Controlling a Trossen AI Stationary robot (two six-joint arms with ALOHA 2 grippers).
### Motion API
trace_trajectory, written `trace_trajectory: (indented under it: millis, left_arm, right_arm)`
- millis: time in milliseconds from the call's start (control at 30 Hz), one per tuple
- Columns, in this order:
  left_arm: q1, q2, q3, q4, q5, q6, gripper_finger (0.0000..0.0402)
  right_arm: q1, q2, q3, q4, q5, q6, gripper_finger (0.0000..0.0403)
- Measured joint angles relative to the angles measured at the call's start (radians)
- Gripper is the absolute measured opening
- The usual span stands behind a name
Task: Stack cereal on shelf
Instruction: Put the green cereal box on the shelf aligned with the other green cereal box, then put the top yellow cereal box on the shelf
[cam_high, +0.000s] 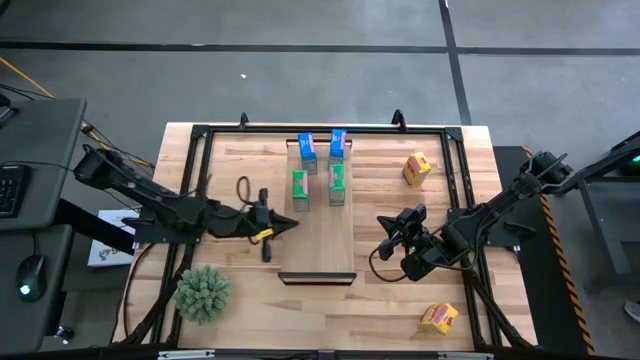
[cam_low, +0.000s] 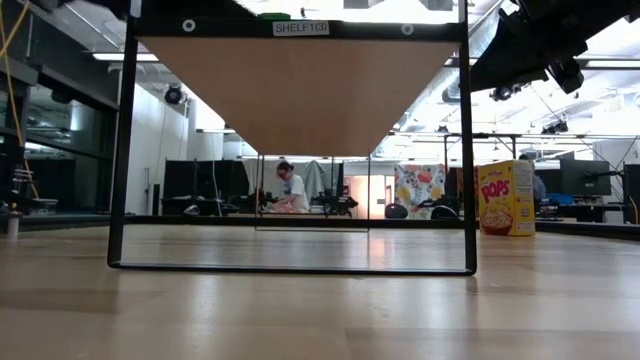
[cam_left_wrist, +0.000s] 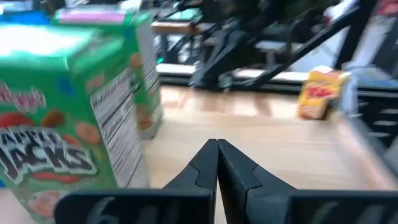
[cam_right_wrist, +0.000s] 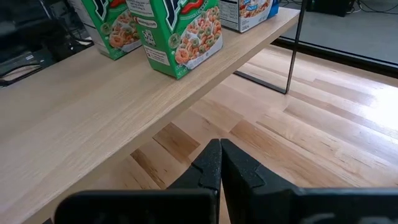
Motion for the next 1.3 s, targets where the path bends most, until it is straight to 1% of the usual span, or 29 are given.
trace_trajectory:
  millis: [133, 267, 333, 433, 500, 567, 633, 733, 833, 933, 1033, 1133, 1233, 1300]
  left_arm:
    - [-0.080, -0.133, 0.000, -0.083, 0.004, 0.012, 0.0000]
    - [-0.154, -0.252, 0.000, -0.148, 0.004, 0.054, 0.0000]
    - [-0.179, -0.290, 0.001, -0.161, 0.002, 0.062, 0.0000]
    - [-0.203, -0.318, 0.001, -0.200, 0.001, 0.064, 0.0000]
    - [-0.207, -0.325, 0.001, -0.222, -0.006, 0.070, 0.0000]
    - [-0.206, -0.325, 0.001, -0.227, -0.040, 0.083, 0.0000]
    - [-0.206, -0.327, 0.001, -0.231, -0.083, 0.090, 0.0000]
    - [-0.204, -0.344, 0.001, -0.233, -0.130, 0.115, 0.0000]
    - [-0.204, -0.374, 0.001, -0.271, -0.137, 0.114, 0.0000]
    - [-0.210, -0.404, 0.001, -0.344, -0.137, 0.078, 0.0000]
    - [-0.211, -0.433, 0.001, -0.384, -0.137, 0.043, 0.0000]
    - [-0.211, -0.449, 0.001, -0.409, -0.137, 0.035, 0.0000]
    - [-0.211, -0.452, 0.001, -0.408, -0.138, 0.035, 0.0000]
    - [-0.207, -0.452, 0.001, -0.397, -0.139, 0.049, 0.0000]
  right_arm:
    - [0.000, 0.000, 0.000, 0.021, 0.004, 0.007, 0.0000]
    - [-0.011, 0.018, 0.000, 0.090, 0.092, -0.027, 0.0000]
    - [-0.036, 0.031, 0.000, 0.126, 0.128, -0.066, 0.0000]
    - [-0.101, 0.032, 0.000, 0.133, 0.124, -0.079, 0.0005]
    - [-0.158, 0.016, 0.000, 0.124, 0.076, -0.102, 0.0019]
    - [-0.233, -0.015, 0.009, 0.095, 0.004, -0.141, 0.0046]
    - [-0.324, -0.042, 0.035, 0.020, -0.075, -0.161, 0.0083]
    - [-0.475, -0.062, 0.089, -0.118, -0.142, -0.225, 0.0148]
    - [-0.634, -0.065, 0.141, -0.257, -0.191, -0.266, 0.0211]
    - [-0.758, -0.066, 0.163, -0.369, -0.260, -0.289, 0.0254]
    - [-0.839, -0.065, 0.162, -0.492, -0.328, -0.261, 0.0274]
    - [-0.895, -0.065, 0.162, -0.579, -0.379, -0.260, 0.0278]
    - [-0.934, -0.067, 0.161, -0.606, -0.420, -0.292, 0.0278]
    - [-0.955, -0.068, 0.150, -0.576, -0.441, -0.312, 0.0277]
